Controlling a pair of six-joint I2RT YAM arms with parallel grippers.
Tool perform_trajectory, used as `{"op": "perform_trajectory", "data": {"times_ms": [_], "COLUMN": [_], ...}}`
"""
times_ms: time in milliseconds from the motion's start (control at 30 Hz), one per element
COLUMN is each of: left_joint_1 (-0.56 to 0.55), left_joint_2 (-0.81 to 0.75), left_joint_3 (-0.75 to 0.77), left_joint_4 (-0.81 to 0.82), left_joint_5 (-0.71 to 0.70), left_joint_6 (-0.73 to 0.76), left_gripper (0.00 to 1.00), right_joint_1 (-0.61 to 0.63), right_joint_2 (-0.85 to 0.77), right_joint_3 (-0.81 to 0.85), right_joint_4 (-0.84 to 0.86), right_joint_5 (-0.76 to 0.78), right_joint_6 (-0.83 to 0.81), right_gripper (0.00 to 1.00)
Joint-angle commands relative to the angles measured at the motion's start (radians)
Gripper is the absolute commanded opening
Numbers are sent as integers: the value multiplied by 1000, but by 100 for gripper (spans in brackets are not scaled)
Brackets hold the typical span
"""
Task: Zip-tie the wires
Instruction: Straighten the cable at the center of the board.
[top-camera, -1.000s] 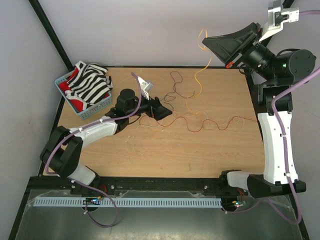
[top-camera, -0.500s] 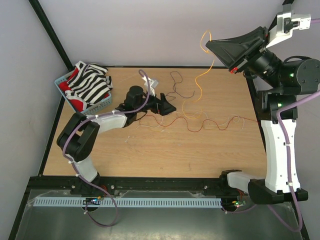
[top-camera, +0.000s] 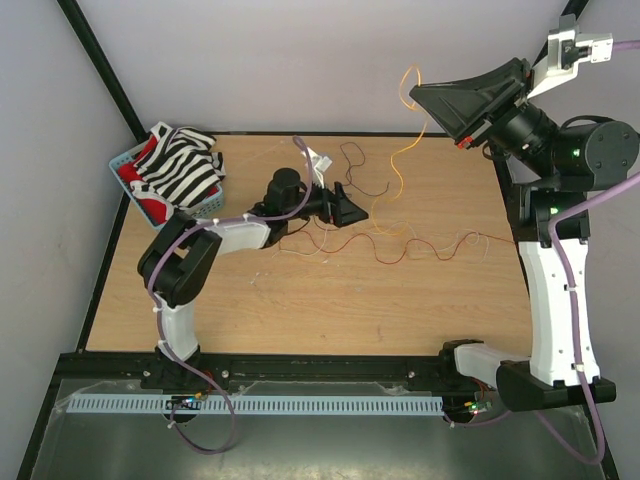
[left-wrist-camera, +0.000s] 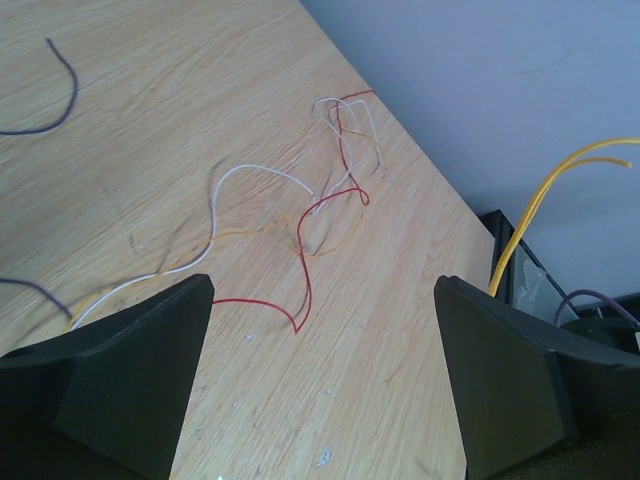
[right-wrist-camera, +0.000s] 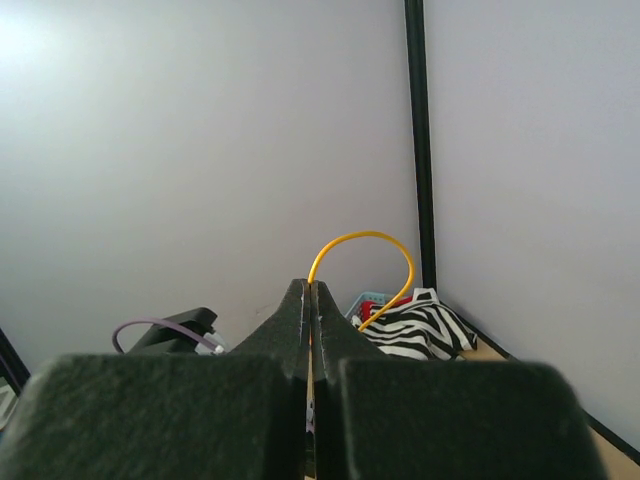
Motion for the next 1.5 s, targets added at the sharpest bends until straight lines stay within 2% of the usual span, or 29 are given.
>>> {"op": "perform_trajectory", "data": {"times_ms": [0,300,567,733,1233,1367,1467], "left_joint_1": [-19,-51,-65,-107,-145,-145,-145], "left_joint_2": [45,97,84,45,55,64,73], "left_joint_3": [68,116,92,60,79,84,85], "left_joint_4": [82,172,361,373,376,376,376], "left_joint_5": [58,130,208,209,193,190,186], "left_joint_6": [-46,-106,-183,-94,-77,-78,-81], "left_gripper": [94,94,94,94,94,87,69], "right_joint_1": [3,3,3,4,3,2,3], "right_joint_2": [-38,-50,-52,-49,-50,-49,-48], "right_joint_3": [-4,-24,-44,-58,-77,-86,-87], "right_joint_4": [65,73,82,114,183,185,185], "right_joint_5": [6,14,20,29,15,16,21], "right_joint_6": [19,23,27,55,112,112,108], "right_gripper": [2,3,3,3,3,3,3]}}
